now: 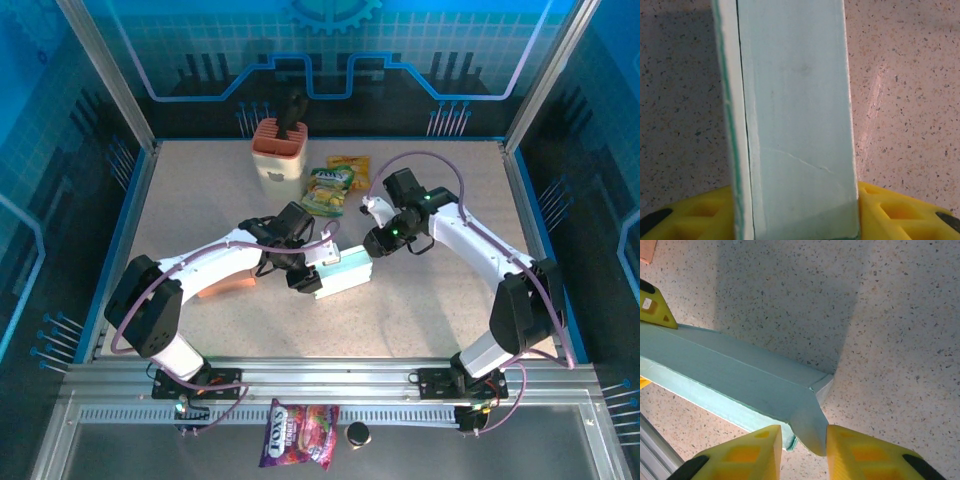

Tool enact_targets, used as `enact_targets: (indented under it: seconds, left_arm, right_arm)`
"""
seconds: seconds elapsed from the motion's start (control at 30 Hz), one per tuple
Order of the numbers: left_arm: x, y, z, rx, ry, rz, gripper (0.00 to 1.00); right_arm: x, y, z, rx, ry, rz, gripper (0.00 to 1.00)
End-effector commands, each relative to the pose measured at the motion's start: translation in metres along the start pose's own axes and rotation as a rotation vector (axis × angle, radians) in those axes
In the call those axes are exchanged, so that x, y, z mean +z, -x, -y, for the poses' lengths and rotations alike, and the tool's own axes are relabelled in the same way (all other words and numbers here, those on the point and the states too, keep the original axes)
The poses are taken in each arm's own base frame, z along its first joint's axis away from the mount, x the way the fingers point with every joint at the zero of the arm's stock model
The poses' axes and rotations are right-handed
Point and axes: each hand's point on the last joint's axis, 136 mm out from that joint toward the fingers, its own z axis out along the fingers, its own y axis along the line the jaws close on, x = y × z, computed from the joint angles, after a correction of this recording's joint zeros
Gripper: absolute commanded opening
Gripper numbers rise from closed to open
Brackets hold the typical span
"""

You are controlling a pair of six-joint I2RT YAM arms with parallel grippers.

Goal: Fold the paper box

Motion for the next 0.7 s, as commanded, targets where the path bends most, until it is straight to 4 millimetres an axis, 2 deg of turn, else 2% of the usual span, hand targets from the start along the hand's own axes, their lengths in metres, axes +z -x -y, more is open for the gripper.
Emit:
enact_targets:
  seconds: [0.0, 0.43, 0.67]
  left_arm:
    - [-0.0098, 0.0051, 0.0042, 0.007, -0.022, 0.024, 0.5]
    - [-0.0077, 0.0072, 0.0012, -0.002, -0.016, 0.027, 0.49]
    - [-0.0078, 0.009, -0.0028, -0.007, 0.005, 0.03, 0.49]
  right_arm:
    - [-0.0009, 0.0002, -0.0033, -0.024, -0.011, -0.012, 0.26]
    - [0.0049, 0.0007, 0.0028, -0.028, -0.077, -0.038, 0.13]
    - [-0.0018, 0.0035, 0.0047, -0.02, -0.149, -0.033, 0.0]
